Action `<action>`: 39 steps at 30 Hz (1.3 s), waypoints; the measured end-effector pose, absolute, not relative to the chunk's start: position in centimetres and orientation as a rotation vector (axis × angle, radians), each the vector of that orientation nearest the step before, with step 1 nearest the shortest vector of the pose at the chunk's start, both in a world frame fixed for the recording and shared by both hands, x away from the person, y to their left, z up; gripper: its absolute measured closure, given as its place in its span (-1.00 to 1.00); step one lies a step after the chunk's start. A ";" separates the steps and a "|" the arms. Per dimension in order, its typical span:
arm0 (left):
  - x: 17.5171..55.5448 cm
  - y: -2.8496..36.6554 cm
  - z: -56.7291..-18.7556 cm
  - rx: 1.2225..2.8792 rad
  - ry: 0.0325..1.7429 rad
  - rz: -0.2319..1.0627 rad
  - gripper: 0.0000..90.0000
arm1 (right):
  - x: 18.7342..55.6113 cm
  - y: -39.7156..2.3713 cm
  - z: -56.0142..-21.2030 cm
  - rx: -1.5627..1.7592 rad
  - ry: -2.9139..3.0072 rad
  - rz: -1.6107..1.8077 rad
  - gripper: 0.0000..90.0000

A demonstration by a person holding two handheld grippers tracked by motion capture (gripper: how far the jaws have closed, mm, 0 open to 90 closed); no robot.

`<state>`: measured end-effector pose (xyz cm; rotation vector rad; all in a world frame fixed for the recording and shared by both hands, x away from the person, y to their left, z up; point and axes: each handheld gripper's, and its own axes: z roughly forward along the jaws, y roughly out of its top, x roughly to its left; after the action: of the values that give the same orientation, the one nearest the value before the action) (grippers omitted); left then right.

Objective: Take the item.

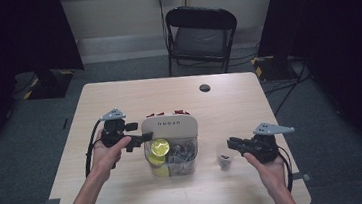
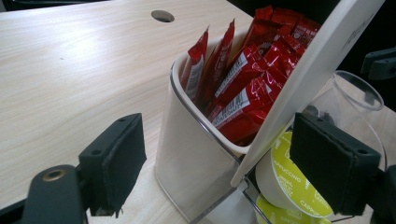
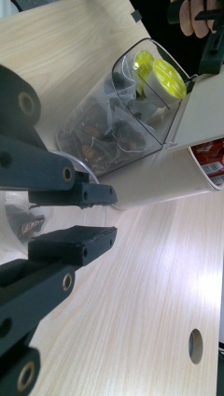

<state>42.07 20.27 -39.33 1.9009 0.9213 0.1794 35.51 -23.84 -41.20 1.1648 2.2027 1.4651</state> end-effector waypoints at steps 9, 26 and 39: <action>41.9 21.3 -38.9 1.868 0.930 0.173 -0.59 | 35.2 -25.4 -41.0 1.203 2.145 1.459 0.72; 42.0 22.7 -38.0 1.858 0.925 0.205 -0.59 | 33.7 -27.7 -43.5 1.280 2.153 1.325 0.68; 42.2 24.2 -37.8 1.820 0.958 0.202 -0.58 | 34.1 -27.9 -46.3 1.325 2.194 1.168 0.24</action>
<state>42.15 24.18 -37.83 1.8202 0.9583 0.2021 34.13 -27.95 -46.28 1.3247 2.1937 1.1676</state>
